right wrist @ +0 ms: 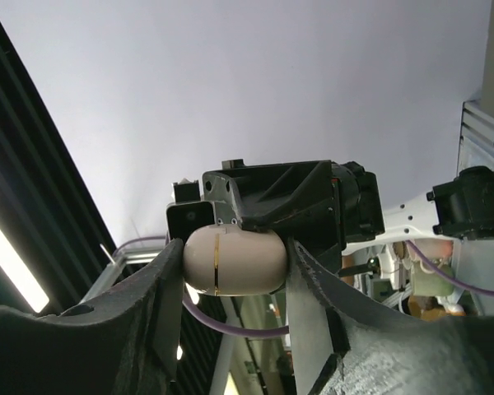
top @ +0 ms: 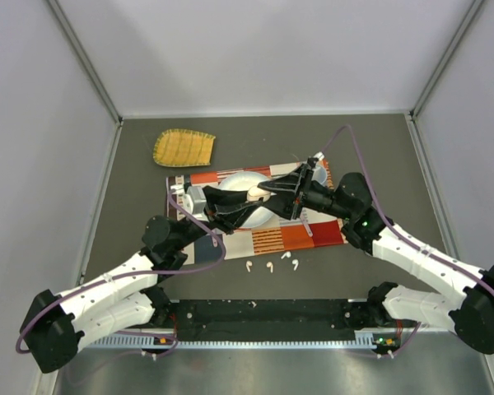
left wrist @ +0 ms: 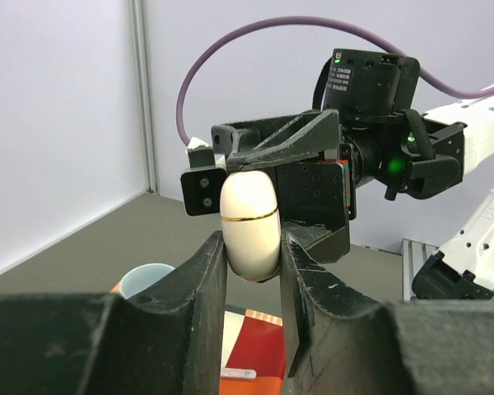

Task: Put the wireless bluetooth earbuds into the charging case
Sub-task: Pass from the left arm to the right, then pass from the right arm to the left

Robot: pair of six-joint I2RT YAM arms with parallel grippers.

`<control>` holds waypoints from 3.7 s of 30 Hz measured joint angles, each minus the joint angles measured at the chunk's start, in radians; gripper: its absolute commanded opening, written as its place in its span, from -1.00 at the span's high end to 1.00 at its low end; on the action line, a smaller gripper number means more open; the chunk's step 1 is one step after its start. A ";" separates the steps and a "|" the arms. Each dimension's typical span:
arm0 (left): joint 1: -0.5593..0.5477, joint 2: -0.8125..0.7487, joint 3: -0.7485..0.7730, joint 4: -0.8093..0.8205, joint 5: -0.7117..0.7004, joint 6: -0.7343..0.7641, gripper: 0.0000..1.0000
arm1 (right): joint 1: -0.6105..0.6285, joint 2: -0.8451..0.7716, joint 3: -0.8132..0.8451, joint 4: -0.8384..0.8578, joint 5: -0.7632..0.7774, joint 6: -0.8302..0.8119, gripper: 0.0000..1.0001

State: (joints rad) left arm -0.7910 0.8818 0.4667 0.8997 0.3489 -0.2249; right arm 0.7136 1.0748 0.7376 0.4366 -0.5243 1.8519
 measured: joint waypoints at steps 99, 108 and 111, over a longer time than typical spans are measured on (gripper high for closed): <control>-0.073 0.138 0.013 0.095 -0.059 -0.068 0.11 | 0.005 -0.074 -0.021 -0.128 0.040 -0.100 0.66; -0.074 0.157 0.013 0.098 -0.060 -0.070 0.29 | 0.005 -0.074 -0.058 -0.092 0.041 -0.071 0.66; -0.075 0.157 0.013 0.102 -0.060 -0.071 0.16 | 0.005 -0.074 -0.063 -0.076 0.042 -0.069 0.66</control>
State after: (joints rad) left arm -0.8658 1.0389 0.4801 1.0019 0.2893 -0.2958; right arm 0.7181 1.0012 0.6746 0.3603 -0.4828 1.7832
